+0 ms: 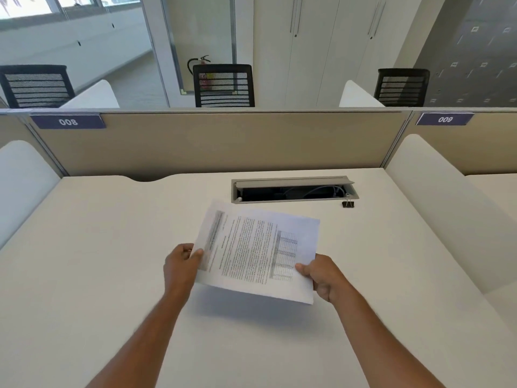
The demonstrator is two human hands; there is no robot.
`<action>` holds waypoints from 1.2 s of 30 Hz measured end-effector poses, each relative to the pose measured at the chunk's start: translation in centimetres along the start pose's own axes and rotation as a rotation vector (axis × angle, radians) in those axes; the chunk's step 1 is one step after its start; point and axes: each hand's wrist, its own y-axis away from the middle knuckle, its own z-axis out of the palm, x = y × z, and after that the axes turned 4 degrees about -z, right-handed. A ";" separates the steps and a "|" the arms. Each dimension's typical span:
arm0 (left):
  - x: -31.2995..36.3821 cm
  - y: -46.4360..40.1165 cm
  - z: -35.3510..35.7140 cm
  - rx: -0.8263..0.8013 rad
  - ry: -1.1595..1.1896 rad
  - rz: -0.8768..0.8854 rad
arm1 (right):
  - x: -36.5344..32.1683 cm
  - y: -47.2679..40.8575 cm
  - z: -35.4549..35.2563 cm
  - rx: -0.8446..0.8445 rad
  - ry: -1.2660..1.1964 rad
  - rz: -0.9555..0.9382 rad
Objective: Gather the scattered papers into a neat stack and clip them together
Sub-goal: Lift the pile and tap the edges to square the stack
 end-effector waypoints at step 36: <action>2.3 3.6 2.7 -0.180 0.177 0.217 | -0.6 1.6 3.9 0.039 0.027 -0.628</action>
